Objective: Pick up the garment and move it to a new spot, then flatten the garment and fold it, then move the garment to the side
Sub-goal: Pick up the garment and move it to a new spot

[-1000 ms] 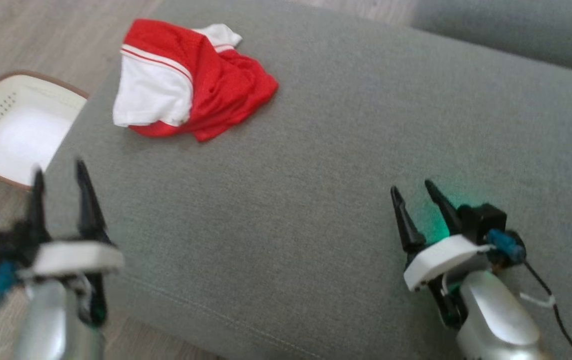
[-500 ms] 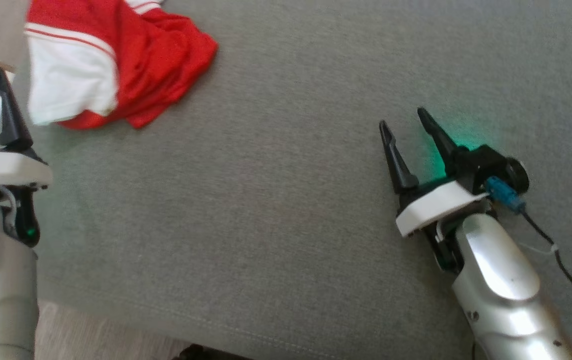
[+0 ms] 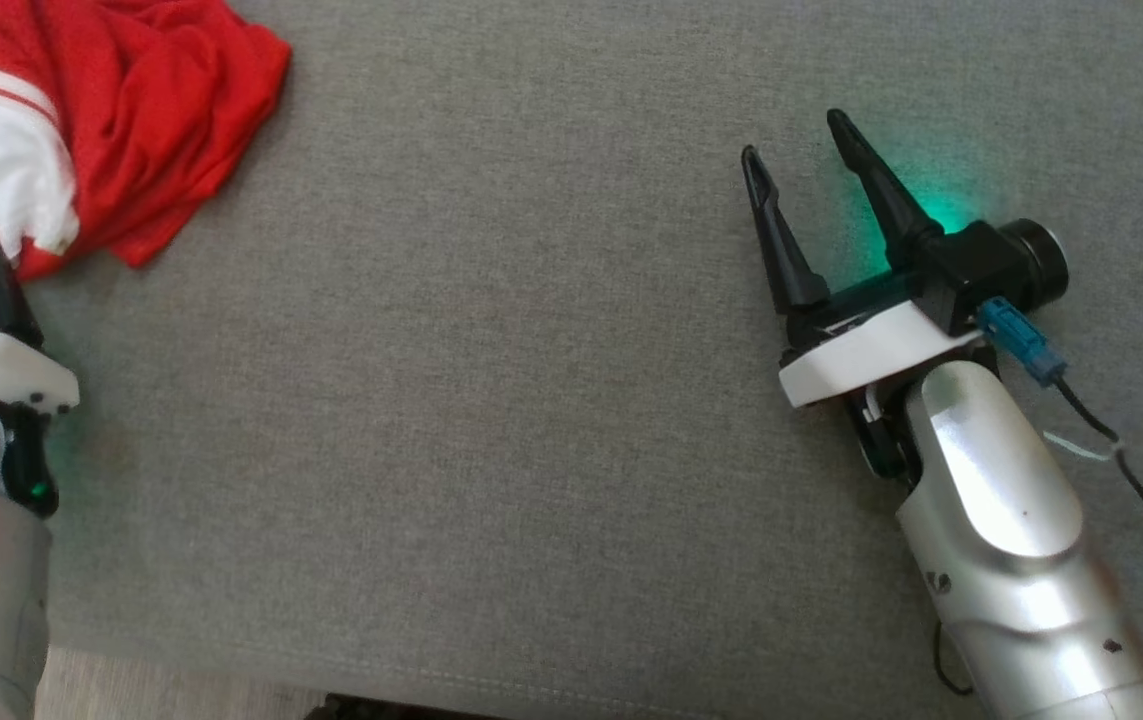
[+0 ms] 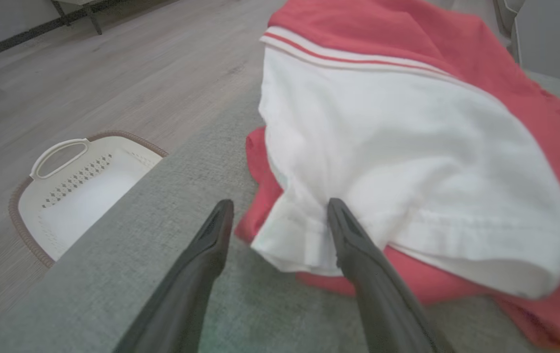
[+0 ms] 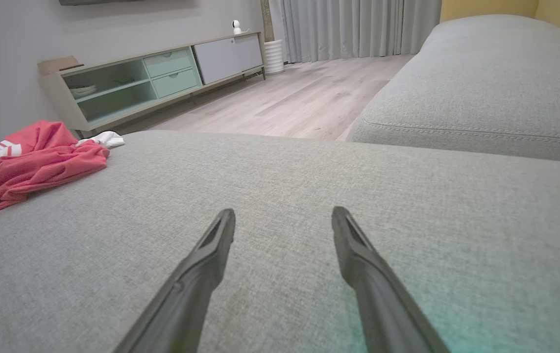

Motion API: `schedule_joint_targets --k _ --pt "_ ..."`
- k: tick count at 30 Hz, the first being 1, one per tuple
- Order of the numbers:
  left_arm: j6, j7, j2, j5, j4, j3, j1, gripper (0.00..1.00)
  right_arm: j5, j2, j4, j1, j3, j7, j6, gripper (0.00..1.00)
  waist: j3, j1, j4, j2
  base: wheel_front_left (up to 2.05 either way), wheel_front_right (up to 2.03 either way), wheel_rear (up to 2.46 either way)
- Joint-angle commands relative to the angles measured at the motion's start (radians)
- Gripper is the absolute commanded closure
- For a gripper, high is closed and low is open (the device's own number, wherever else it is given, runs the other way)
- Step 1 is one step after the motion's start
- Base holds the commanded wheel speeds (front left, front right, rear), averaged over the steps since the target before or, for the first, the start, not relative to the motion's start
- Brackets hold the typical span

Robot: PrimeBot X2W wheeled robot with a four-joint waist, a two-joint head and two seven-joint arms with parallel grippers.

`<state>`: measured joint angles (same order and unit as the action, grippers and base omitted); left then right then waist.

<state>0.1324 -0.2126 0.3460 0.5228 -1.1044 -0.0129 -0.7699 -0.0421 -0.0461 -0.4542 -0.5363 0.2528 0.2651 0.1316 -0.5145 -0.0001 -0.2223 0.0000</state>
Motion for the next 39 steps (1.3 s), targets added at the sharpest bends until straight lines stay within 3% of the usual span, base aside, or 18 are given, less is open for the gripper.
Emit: schedule_joint_targets --k 1,2,3,4,11,16,25,32,39 --pt "-0.002 -0.015 0.075 0.008 0.009 0.008 -0.020 0.00 0.009 -0.004 -0.026 0.028 -0.006 -0.003 -0.001 0.00 -0.005 0.0001 0.002 0.0000 0.00 0.00 0.00" --pt "-0.002 -0.021 0.077 0.012 0.005 0.003 -0.023 0.44 0.009 -0.004 -0.026 0.029 -0.008 -0.003 -0.001 0.00 -0.005 0.0001 0.001 0.0000 0.00 0.00 0.00" --pt "-0.002 -0.021 0.077 0.012 0.005 0.003 -0.023 0.44 0.009 -0.004 -0.026 0.029 -0.008 -0.003 -0.001 0.00 -0.005 0.0001 0.001 0.0000 0.00 0.00 0.00" --pt "-0.002 -0.025 0.077 0.015 0.002 -0.005 -0.026 1.00 0.009 -0.004 -0.027 0.030 -0.009 -0.003 -0.001 0.00 -0.003 0.0001 0.000 0.0000 0.00 0.00 0.00" --pt "-0.002 -0.047 0.093 0.027 0.065 -0.080 -0.053 1.00 -0.027 -0.004 -0.038 0.035 0.005 -0.003 -0.001 0.00 0.049 0.0001 0.002 0.0000 0.00 0.00 0.00" --pt "-0.002 -0.049 0.133 -0.016 0.255 -0.124 -0.081 1.00 -0.073 -0.004 -0.039 0.051 0.013 -0.003 -0.001 0.00 0.120 0.0001 0.022 0.0000 0.00 0.00 0.00" --pt "-0.002 -0.049 0.112 -0.079 0.555 -0.273 -0.132 1.00 -0.175 -0.004 -0.044 0.112 0.042 -0.003 -0.001 0.00 0.262 0.0001 0.132 0.0000 0.00 0.00 0.00" --pt "-0.002 -0.049 0.028 -0.042 0.692 -0.474 -0.172 1.00 -0.222 -0.004 -0.040 0.142 0.070 -0.003 -0.001 0.00 0.323 0.0001 0.260 0.0000 0.00 0.00 0.00" --pt "-0.002 -0.049 -0.131 0.027 0.770 -0.591 -0.181 1.00 -0.245 -0.004 -0.046 0.169 0.069 -0.003 -0.001 0.00 0.350 0.0001 0.344 0.0000 0.00 0.00 0.00"
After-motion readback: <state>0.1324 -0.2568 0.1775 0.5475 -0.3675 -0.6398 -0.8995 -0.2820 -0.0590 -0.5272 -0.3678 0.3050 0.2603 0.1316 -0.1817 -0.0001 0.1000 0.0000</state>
